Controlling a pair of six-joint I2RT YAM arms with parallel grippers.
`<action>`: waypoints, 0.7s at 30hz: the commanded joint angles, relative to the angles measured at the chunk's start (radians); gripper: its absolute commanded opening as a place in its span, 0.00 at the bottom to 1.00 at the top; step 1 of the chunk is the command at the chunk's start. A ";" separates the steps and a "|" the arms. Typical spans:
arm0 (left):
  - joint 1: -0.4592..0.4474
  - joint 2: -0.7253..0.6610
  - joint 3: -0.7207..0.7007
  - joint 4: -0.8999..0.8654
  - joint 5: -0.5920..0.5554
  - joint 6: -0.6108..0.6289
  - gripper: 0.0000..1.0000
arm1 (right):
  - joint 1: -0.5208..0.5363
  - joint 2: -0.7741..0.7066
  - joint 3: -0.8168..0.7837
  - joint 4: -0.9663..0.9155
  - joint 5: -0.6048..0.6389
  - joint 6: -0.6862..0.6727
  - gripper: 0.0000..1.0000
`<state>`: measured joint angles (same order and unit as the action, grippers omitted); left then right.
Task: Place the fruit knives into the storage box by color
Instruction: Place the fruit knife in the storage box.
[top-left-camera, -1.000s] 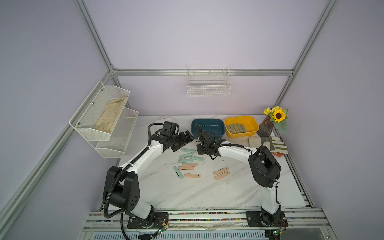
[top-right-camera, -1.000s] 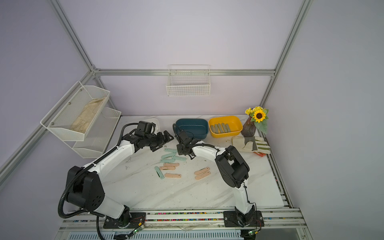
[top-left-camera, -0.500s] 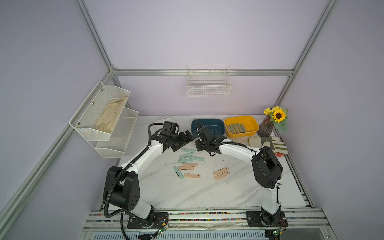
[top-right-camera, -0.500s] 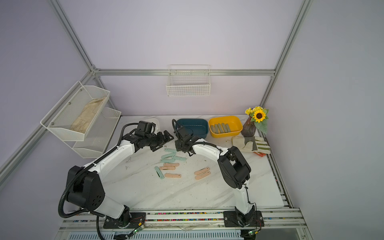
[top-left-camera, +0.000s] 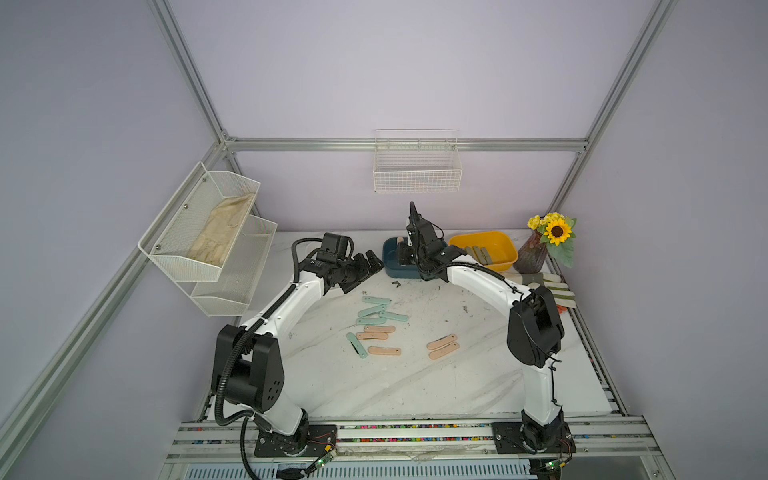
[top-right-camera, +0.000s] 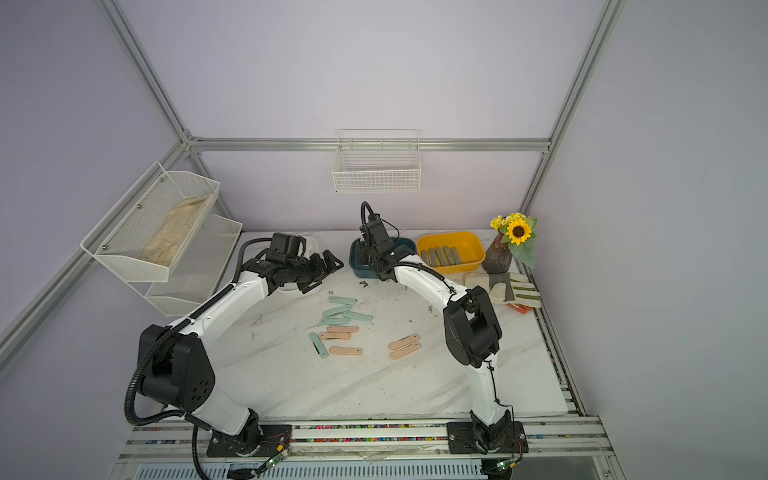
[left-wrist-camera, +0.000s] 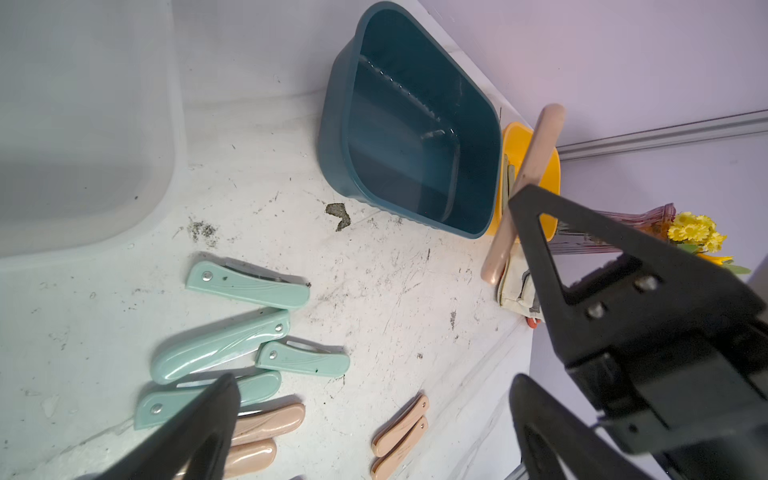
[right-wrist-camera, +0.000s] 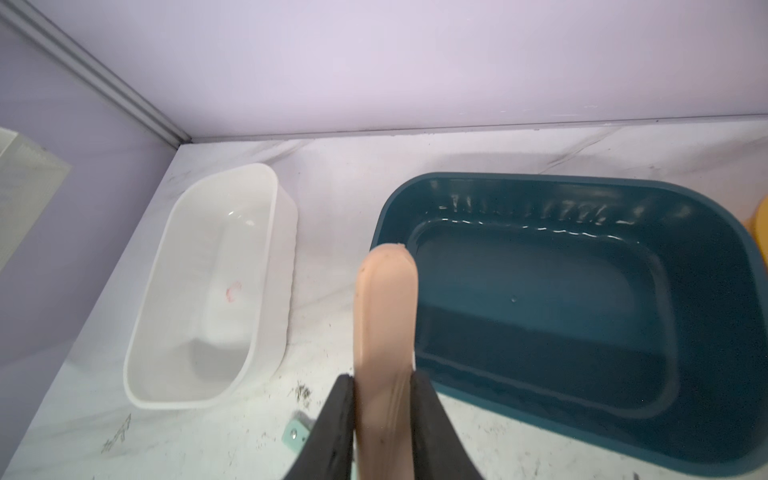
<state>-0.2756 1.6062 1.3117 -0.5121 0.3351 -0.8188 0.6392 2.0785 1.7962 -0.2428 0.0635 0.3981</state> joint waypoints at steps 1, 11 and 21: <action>0.010 0.015 0.098 0.015 0.029 0.016 1.00 | -0.009 0.075 0.043 0.033 -0.019 0.077 0.26; 0.018 0.032 0.091 0.022 0.058 0.021 1.00 | -0.035 0.235 0.157 0.094 -0.022 0.158 0.26; 0.021 0.042 0.075 0.028 0.067 0.024 1.00 | -0.064 0.365 0.266 0.112 -0.073 0.205 0.26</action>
<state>-0.2638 1.6440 1.3117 -0.5125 0.3790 -0.8158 0.5823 2.4123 2.0304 -0.1558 0.0097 0.5682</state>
